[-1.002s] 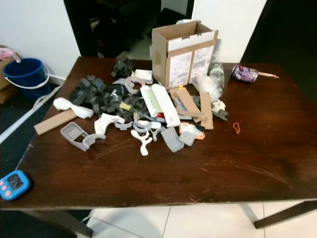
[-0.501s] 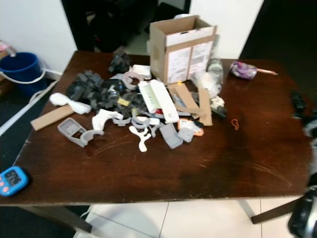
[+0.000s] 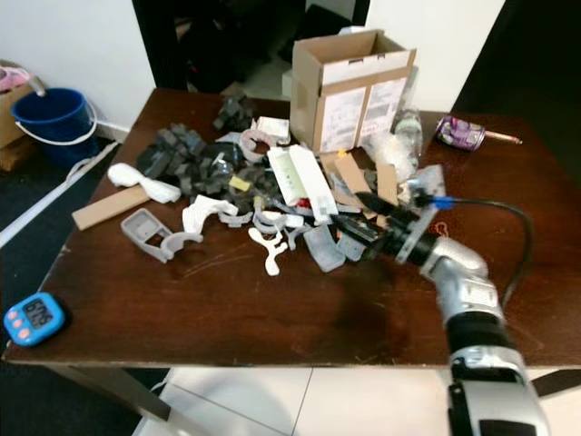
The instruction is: Picking trash to rubbish bin
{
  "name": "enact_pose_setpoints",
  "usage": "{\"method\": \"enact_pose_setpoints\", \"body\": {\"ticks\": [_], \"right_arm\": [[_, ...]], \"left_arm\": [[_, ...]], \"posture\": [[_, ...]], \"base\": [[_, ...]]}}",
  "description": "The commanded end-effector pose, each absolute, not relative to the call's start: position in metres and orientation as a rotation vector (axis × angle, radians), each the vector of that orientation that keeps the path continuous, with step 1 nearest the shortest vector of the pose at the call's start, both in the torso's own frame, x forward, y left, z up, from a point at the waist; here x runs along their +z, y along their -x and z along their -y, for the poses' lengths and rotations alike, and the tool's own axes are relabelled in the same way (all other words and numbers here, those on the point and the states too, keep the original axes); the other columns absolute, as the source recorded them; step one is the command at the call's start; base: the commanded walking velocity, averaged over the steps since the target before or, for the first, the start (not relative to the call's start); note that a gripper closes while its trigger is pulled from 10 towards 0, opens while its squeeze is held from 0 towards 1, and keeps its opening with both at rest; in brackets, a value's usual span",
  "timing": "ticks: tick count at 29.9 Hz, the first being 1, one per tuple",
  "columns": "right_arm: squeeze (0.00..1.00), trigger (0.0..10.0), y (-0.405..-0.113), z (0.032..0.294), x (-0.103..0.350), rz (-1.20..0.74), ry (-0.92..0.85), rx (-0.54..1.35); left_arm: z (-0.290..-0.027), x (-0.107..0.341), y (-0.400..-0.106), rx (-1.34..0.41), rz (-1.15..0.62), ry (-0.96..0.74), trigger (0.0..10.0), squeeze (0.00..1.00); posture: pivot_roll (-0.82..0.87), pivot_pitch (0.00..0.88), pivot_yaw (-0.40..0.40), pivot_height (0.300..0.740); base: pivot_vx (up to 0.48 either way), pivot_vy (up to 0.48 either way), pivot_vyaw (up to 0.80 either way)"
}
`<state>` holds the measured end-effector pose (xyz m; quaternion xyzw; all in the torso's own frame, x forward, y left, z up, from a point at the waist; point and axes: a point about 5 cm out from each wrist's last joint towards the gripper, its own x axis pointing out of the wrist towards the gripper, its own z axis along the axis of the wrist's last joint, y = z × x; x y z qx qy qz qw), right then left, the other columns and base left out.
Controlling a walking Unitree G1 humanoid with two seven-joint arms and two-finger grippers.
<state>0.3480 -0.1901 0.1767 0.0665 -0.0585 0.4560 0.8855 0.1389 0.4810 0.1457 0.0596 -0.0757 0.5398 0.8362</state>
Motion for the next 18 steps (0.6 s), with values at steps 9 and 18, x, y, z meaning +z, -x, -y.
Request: {"method": "enact_pose_setpoints", "body": {"ticks": [9,18], "right_arm": [[1.0,10.0,-0.34,0.104,0.165,0.093,-0.163,1.133],[0.0,10.0,-0.35,0.065,0.135,-0.057,-0.001,0.859]], "left_arm": [[-0.44,0.242,-0.206,0.548,0.507,-0.209,10.0,0.0],[-0.379,0.254,-0.232,0.027,0.509,-0.162,10.0,0.0]], "posture": [[0.18,0.139,-0.08,0.74],[0.18,0.136,-0.085,0.74]], "base": [[0.0,0.0,0.0],[0.0,0.0,0.0]]}}
